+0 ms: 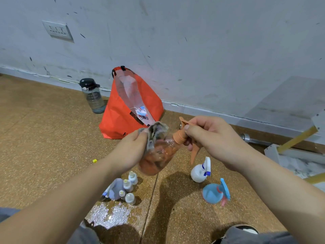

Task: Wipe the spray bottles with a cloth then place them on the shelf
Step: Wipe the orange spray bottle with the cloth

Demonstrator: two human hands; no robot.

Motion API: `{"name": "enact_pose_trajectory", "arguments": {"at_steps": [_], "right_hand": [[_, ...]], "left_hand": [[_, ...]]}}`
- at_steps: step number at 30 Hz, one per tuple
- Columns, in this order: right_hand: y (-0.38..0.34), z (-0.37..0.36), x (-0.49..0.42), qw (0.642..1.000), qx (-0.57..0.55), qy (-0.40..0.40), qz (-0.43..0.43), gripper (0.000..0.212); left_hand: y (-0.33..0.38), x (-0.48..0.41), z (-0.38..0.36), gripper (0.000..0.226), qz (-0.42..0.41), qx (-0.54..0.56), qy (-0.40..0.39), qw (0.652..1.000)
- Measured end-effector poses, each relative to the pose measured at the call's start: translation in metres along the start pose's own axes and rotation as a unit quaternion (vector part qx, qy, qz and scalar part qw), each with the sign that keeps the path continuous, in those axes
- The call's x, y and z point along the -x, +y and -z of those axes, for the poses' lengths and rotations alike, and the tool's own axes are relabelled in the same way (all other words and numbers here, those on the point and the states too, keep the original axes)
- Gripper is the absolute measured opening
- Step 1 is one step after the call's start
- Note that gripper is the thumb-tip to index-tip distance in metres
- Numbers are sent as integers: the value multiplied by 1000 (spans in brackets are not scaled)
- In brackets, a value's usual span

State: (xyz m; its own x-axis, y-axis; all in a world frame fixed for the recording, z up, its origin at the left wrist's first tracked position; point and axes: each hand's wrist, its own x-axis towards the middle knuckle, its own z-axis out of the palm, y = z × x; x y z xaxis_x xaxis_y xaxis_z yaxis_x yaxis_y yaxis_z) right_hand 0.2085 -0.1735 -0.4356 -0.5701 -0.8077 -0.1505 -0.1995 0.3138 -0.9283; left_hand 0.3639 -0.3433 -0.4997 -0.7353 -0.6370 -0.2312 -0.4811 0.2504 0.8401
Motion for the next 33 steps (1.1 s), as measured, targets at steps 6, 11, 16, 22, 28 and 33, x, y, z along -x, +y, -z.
{"name": "enact_pose_trajectory", "arguments": {"at_steps": [6,11,16,22,28,33], "right_hand": [[10,10,-2,999,-6,27,-23,22],[5,2,1,1000,6,8,-16,22],[3,-5,4,1000,7,-3,-16,24],[5,14,1,999,-5,43,-24,24],[4,26,-1,995,-32,86,-45,24],[6,18,-2,989,-86,109,-48,32]], "left_hand": [[-11,-3,0,42,108,116,33,987],[24,25,-20,37,-233,4,29,972],[13,22,-25,34,-269,-114,-1,956],[-17,0,-9,22,-18,-61,6,998],[-28,7,-10,34,132,106,20,985],[-13,7,-25,47,197,386,-12,901]]}}
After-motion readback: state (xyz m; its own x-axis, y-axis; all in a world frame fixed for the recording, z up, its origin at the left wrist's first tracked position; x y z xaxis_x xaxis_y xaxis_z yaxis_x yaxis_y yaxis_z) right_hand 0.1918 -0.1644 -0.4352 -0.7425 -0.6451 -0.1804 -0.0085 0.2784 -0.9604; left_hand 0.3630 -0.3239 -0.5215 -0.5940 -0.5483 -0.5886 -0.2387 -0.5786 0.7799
